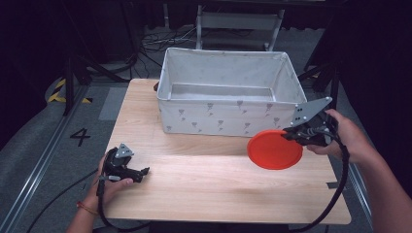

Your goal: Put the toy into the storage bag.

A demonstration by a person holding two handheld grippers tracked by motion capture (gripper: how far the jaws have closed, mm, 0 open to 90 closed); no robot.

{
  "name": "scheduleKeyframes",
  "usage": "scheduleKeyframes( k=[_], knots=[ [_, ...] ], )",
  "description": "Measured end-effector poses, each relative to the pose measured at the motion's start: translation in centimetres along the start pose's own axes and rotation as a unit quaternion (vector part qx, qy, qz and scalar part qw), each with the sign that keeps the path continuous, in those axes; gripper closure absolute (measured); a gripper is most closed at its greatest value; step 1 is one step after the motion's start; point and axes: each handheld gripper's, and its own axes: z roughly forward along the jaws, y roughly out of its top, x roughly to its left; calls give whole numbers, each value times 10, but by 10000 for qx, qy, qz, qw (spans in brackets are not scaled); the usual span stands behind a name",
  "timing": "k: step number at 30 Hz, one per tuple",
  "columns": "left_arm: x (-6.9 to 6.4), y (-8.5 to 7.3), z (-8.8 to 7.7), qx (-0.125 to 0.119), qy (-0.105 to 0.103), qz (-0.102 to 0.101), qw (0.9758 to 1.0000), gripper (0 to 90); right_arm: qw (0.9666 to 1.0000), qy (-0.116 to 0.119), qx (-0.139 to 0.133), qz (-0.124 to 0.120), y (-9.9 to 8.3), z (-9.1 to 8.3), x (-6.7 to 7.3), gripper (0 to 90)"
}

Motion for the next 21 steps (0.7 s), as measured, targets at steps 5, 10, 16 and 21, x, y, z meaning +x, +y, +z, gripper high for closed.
scheduleKeyframes(
  k=[5,10,16,21],
  knots=[
    [0,0,0,3,-3,1,10000,6,9996,12,179,-233,17,-17,-10,825],
    [0,0,0,1,2,3,10000,6,9989,-114,265,-369,31,-28,-18,825],
    [0,0,0,2,-6,1,10000,6,9987,-239,256,-359,46,-40,-35,825],
    [0,0,0,2,-4,2,10000,6,9983,-377,221,-377,59,-52,-53,825]
  ],
)
